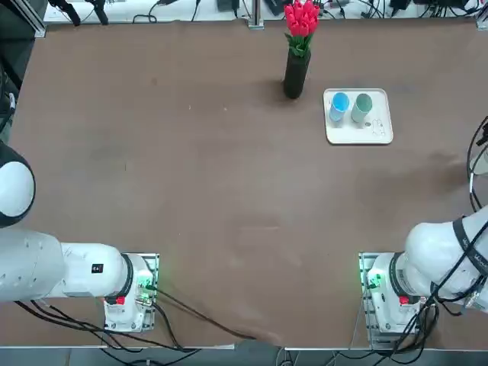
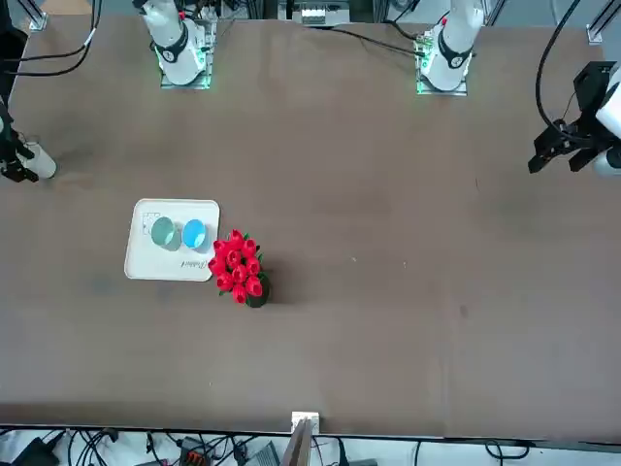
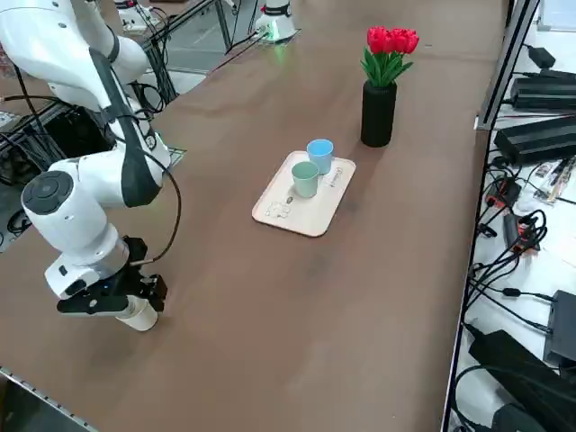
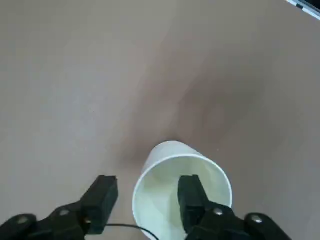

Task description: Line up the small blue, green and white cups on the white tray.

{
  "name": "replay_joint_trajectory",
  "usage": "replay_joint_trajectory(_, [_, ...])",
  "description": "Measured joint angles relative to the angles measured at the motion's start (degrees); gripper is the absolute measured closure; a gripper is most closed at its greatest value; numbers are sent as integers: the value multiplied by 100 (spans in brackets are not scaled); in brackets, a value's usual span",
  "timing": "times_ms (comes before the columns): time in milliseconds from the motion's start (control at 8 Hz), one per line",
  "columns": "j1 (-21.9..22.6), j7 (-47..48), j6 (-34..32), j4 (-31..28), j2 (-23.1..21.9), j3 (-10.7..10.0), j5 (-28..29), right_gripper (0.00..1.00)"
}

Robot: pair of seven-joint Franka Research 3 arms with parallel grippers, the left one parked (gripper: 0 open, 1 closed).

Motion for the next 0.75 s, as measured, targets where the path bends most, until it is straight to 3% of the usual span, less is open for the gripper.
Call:
replay_joint_trajectory(375, [-9, 0, -1, 1, -1, 5, 217, 89])
replay_joint_trajectory(500, [-10, 0, -3, 14, -19, 3, 286, 98])
replay_joint_trajectory(750, [-3, -6, -5, 29, -30, 23, 375, 98])
